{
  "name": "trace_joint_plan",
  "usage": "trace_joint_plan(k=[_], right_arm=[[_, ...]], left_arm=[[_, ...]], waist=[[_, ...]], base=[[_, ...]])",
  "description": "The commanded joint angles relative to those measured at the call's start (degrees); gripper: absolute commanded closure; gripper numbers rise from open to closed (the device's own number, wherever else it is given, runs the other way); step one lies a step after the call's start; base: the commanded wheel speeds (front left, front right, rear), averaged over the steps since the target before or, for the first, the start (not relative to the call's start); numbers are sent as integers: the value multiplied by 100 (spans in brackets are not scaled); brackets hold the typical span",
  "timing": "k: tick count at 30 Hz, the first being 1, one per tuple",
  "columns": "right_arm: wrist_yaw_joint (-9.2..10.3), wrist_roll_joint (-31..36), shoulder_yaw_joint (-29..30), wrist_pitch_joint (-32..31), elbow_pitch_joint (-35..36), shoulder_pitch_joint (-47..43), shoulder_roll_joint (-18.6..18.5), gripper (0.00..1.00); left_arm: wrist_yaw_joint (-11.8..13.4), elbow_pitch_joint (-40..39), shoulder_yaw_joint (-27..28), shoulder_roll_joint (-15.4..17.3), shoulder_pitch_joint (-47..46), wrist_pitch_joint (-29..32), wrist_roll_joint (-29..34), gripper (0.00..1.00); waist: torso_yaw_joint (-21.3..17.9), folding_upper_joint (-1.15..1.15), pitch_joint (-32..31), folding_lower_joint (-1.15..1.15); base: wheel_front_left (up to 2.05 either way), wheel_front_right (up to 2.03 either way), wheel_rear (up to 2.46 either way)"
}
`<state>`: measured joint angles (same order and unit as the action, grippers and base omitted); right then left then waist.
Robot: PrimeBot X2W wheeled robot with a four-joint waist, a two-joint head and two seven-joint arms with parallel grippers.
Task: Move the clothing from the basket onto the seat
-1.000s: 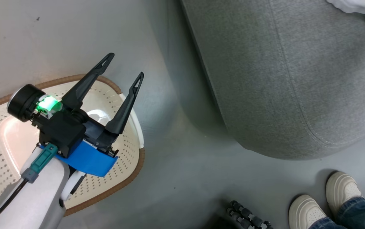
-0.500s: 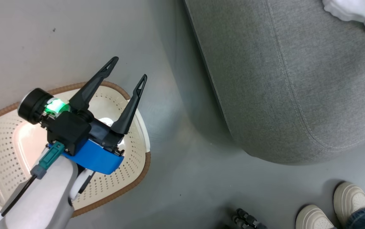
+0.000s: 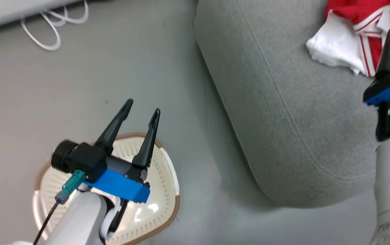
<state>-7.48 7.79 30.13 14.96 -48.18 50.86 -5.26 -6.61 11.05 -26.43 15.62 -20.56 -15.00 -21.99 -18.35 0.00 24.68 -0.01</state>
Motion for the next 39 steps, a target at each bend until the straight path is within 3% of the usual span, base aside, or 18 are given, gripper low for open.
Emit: trace_joint_plan(k=[1, 8, 14, 29, 39], right_arm=[[-3, -77, -176, 29, 300, -365, 56, 0], [-3, -582, -1330, 28, 1586, -2124, 232, 0], [-3, -1082, -1827, 28, 2247, -3080, 234, 0], [-3, -1255, -2218, -266, 3175, -4598, 233, 0], [-3, -1353, -2438, -393, 3382, -4906, 234, 0]], left_arm=[[-28, 51, 91, -84, 145, -24, 17, 0], [-52, 285, 691, -473, 776, -24, 111, 0], [-82, 414, 1144, -624, 1181, -21, 201, 0], [-100, 877, 1878, -748, 1681, -21, 480, 0], [-91, 1154, 2077, -790, 1748, -22, 554, 0]], waist=[[306, 0, -643, 1], [760, 0, -1382, 1], [1146, 0, -1727, 1], [2151, 0, -2369, 1], [2398, 0, -2484, 1]], base=[[0, 0, 0], [0, 0, 0], [0, 0, 0], [0, 0, 0], [0, 0, 0]])
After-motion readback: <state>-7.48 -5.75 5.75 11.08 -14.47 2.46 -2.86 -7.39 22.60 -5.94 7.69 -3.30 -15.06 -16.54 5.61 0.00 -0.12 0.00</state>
